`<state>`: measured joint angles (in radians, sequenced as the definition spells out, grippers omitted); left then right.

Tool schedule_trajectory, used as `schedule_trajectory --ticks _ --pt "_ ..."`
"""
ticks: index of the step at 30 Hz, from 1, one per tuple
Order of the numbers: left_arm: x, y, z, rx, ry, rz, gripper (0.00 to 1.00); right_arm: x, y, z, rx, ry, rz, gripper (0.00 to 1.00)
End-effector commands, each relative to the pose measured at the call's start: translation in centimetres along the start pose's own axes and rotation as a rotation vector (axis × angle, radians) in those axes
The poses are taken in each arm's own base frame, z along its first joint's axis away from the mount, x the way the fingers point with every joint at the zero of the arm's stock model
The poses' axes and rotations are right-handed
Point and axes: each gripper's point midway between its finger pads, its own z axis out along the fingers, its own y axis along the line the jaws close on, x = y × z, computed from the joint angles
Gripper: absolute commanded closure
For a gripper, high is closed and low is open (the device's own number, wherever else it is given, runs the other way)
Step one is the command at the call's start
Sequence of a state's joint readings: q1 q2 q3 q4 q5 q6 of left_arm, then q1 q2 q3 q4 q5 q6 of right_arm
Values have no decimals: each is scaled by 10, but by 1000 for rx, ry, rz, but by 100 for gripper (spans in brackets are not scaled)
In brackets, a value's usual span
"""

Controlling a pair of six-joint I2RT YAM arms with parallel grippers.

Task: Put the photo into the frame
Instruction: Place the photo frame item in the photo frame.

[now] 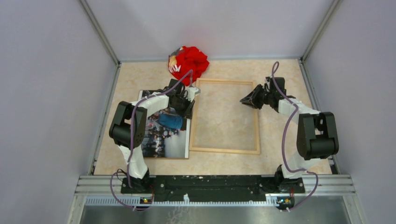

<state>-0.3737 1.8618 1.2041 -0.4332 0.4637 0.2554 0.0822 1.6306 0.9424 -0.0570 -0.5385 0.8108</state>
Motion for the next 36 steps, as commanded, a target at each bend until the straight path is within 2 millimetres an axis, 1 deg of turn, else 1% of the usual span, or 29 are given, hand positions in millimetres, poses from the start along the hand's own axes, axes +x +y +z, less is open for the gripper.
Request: schedule_trajectory --ticks 1,6,7,8,14,18,21,25,32,36 --pt "-9 -1 -4 2 -33 9 81 -5 3 -3 15 -5 -56 73" --pt "-8 0 -4 -3 -34 10 81 -7 -11 -7 111 -1 -108 42" --pt "-8 0 -4 -3 -35 11 81 -9 -13 -8 130 -4 -120 37" --pt "-8 0 -4 -3 -36 10 81 -9 -16 -9 152 -3 -131 35" --pt "-10 -1 -3 0 -37 7 82 -10 -29 -10 289 15 -191 32" --pt "-10 0 -4 -3 -38 10 82 -10 -33 -9 364 21 -238 31" --pt "-9 0 -5 -6 -37 12 82 -15 -39 -10 428 15 -266 30" --pt "-9 0 -5 -5 -40 15 82 -16 -46 -9 485 23 -290 30" --pt "-7 0 -4 -5 -38 14 82 -15 -48 -5 555 28 -343 30" --pt "-8 0 -5 -6 -40 14 82 -16 -48 -3 565 30 -350 29"
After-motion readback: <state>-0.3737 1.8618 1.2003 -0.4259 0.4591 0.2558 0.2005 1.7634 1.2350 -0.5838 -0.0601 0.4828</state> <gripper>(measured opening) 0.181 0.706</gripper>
